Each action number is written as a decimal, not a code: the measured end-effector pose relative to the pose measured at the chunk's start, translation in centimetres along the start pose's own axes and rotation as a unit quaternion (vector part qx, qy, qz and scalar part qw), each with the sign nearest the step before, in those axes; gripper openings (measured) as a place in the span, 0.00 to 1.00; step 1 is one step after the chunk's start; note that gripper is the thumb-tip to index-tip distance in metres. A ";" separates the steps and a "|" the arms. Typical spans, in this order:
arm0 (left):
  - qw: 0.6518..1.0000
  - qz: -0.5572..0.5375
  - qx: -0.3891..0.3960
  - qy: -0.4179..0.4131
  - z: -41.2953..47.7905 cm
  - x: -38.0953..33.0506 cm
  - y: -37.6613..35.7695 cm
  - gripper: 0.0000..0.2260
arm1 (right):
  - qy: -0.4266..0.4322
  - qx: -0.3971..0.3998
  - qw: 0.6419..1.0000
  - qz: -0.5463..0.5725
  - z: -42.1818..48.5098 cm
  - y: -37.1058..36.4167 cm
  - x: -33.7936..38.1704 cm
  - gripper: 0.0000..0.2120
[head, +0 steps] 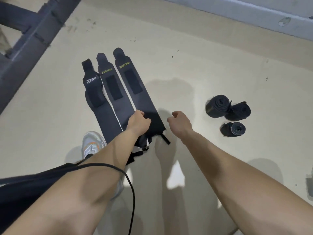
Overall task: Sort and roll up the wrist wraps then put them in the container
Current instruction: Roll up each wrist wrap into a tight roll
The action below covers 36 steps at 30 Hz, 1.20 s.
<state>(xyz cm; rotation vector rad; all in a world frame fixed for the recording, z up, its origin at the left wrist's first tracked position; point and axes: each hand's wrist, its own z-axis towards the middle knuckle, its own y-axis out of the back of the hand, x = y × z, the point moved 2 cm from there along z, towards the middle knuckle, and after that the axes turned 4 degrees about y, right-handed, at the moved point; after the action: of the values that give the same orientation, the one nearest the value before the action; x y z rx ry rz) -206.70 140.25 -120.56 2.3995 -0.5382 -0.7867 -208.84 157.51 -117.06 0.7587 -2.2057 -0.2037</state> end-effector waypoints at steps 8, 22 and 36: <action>0.978 -0.137 -0.041 0.155 4.5 1.3 -2.3 0.24 | -0.002 0.050 0.998 -0.042 5.0 -4.7 0.1 0.22; 0.970 -0.176 0.009 0.170 3.5 1.5 -4.6 0.16 | -0.025 0.081 0.993 0.081 5.9 -2.8 -3.4 0.08; 0.965 -0.202 0.100 -0.131 -7.8 -9.3 7.8 0.16 | 0.087 0.001 0.972 0.219 -5.6 7.9 5.9 0.06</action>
<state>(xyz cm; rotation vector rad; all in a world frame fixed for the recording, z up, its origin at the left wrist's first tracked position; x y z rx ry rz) -210.28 142.01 -106.67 2.6497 -0.2322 -1.2929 -211.43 160.96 -106.58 0.2636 -2.1412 0.0834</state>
